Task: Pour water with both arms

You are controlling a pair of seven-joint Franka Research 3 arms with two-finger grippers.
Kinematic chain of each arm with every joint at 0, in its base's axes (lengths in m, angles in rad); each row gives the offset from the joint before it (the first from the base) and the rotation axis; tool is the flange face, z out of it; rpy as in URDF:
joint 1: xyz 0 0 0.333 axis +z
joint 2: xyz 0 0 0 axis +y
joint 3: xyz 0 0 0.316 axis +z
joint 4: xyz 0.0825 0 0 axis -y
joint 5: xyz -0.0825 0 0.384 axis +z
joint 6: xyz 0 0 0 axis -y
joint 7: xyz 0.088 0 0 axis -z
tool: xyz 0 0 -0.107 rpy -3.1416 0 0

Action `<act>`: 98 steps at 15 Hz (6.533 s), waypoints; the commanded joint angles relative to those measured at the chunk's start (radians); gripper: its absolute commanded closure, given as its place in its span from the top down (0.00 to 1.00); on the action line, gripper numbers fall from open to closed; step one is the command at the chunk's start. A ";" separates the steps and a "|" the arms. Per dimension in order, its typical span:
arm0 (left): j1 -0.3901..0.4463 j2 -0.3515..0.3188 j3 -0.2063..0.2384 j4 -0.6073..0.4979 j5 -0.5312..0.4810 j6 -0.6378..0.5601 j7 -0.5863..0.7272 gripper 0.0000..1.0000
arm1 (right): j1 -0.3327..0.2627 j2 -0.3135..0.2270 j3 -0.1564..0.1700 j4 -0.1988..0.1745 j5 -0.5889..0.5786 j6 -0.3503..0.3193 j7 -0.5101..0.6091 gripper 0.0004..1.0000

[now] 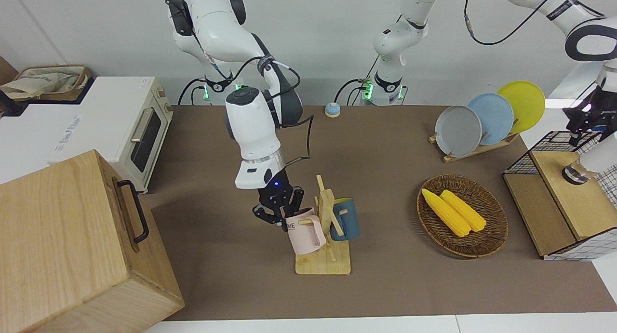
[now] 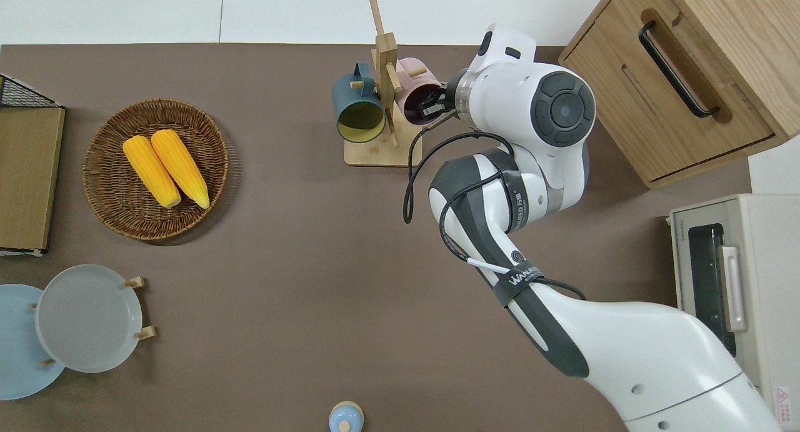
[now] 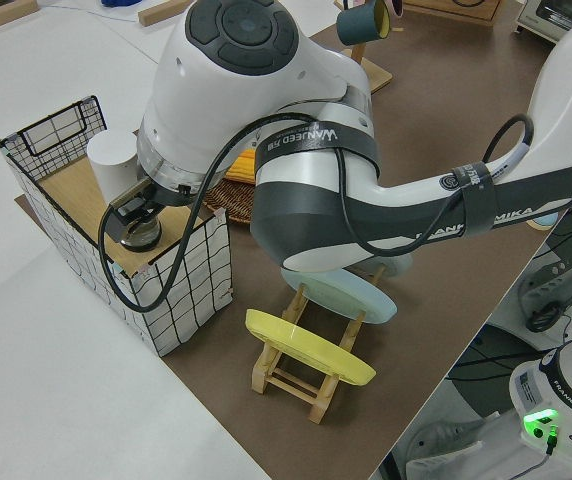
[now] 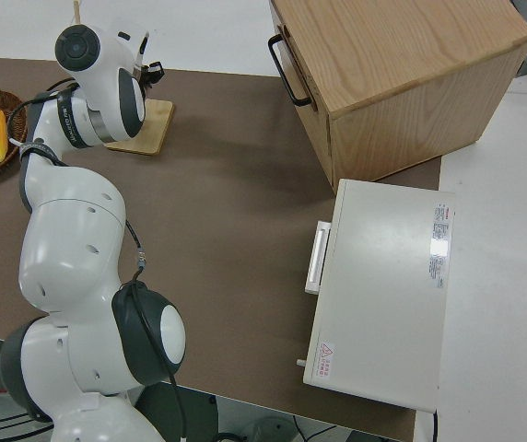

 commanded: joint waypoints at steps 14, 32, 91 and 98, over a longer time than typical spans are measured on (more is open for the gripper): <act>-0.006 0.046 -0.022 -0.016 -0.185 0.154 0.092 1.00 | -0.020 -0.022 -0.005 0.030 0.005 -0.072 0.002 0.00; -0.011 0.082 -0.024 0.013 -0.188 0.186 0.063 0.02 | -0.147 -0.083 -0.012 0.030 -0.007 -0.189 -0.106 0.00; -0.324 -0.543 -0.182 -0.514 0.217 -0.175 -0.723 0.00 | 0.228 -0.180 -0.026 -0.004 0.353 -0.702 1.111 0.99; -0.400 -0.583 -0.180 -0.545 0.217 -0.246 -0.723 0.00 | 0.040 -0.290 -0.026 -0.024 0.146 -0.904 0.737 0.99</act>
